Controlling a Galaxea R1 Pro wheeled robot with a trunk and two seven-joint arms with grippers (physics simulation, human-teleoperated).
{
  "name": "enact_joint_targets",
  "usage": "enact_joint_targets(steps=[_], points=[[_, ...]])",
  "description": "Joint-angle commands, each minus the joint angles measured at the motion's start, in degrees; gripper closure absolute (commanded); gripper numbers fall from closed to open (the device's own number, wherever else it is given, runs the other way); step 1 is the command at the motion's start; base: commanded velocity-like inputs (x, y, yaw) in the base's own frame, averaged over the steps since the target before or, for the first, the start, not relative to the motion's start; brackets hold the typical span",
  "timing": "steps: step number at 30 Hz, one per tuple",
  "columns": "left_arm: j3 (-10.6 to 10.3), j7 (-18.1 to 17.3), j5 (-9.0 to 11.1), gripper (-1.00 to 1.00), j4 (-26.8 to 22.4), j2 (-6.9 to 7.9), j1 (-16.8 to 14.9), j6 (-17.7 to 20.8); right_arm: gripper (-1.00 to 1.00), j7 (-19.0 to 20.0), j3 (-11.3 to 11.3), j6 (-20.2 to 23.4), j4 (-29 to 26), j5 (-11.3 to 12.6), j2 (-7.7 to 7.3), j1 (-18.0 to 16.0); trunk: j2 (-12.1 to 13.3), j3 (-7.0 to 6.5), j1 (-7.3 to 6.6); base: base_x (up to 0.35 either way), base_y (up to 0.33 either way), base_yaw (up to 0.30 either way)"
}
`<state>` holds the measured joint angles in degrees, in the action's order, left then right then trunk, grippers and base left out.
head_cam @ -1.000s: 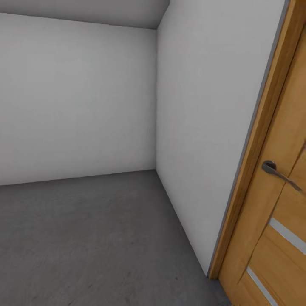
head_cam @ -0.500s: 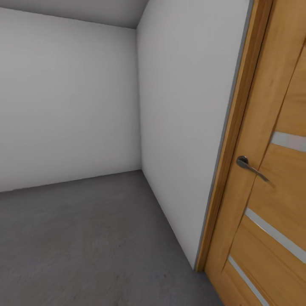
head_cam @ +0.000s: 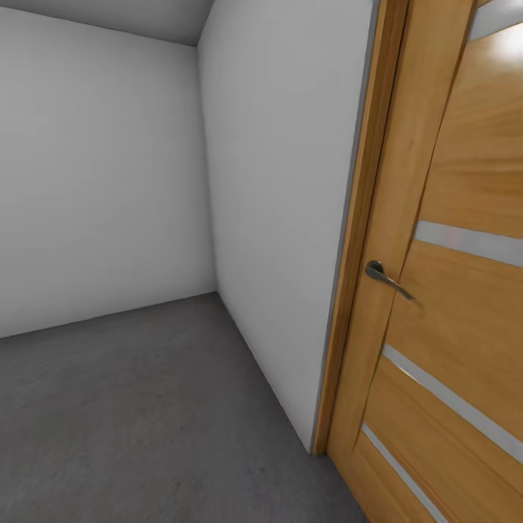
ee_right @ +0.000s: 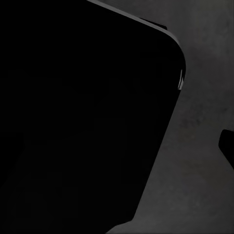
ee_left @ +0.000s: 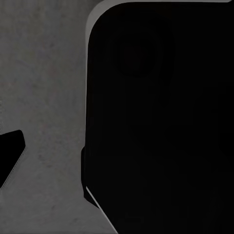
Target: Move the two storage containers from the living room to the garage. In the garage, place one container on the floor and stack the other container on top of it (either order is fine).
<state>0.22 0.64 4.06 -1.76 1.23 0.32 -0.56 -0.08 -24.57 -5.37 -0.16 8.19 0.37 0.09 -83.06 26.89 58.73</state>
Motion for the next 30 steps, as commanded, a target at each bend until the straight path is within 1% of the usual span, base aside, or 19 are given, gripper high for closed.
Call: enact_joint_targets(steps=[1,30], points=[[-0.01,0.07,0.42,-1.0,-0.08,0.0,0.03,-0.06,-1.0,-0.01,-0.48,-0.16,-0.01,0.6,0.01,0.0,-0.02,0.04,0.0,0.0,0.0,-0.252],[0.04,0.07,0.42,-1.0,-0.09,0.0,0.03,-0.06,-1.0,-0.01,-0.48,-0.17,-0.01,0.6,0.05,0.0,-0.02,0.04,0.0,0.0,0.0,-0.252]])
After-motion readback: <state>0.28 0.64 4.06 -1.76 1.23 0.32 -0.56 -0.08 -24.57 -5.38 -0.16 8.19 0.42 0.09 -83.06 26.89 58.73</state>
